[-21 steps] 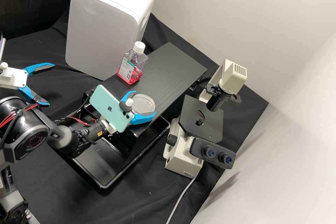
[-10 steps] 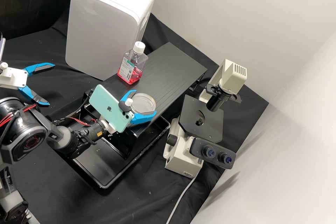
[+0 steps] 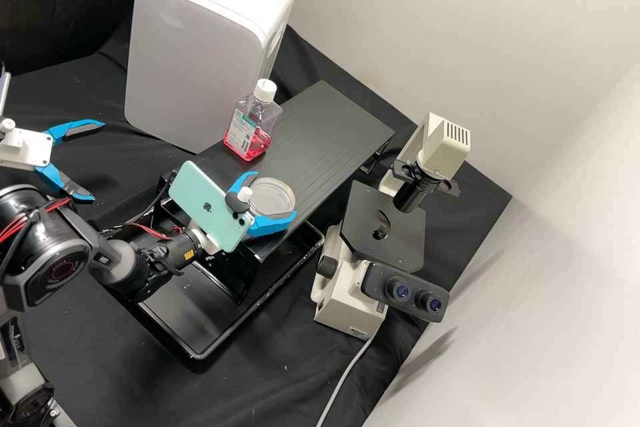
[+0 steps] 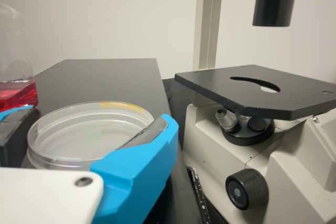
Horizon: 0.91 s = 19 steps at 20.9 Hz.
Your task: Remove the lid from the petri dish
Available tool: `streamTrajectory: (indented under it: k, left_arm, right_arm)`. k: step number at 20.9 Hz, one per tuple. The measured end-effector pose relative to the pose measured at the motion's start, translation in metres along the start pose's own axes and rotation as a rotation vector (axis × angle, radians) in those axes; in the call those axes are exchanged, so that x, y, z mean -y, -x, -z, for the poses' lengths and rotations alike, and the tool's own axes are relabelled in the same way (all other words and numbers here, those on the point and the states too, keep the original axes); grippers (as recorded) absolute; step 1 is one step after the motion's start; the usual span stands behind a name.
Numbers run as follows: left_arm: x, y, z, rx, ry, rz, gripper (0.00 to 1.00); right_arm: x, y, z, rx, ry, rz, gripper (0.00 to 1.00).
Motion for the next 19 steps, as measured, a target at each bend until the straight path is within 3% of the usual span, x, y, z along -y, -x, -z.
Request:
streamTrajectory:
  k: [4, 10, 11, 19]
  left_arm:
    - [0.0, 0.0, 0.0, -0.001, 0.0, 0.0, 1.0]
    - [0.0, 0.0, 0.0, -0.002, 0.001, 0.0, 1.0]
    - [0.0, 0.0, 0.0, -0.002, 0.001, 0.0, 1.0]
    - [0.0, 0.0, 0.0, -0.002, 0.001, 0.0, 1.0]
  right_arm:
    - [0.007, 0.0, -0.001, 0.005, 0.0, 0.027, 0.0]
    - [0.013, 0.006, -0.002, -0.012, 0.001, 0.028, 0.0]
    - [0.013, 0.006, -0.002, -0.014, 0.001, 0.027, 1.0]
    - [0.012, 0.006, -0.001, -0.017, 0.001, 0.024, 1.0]
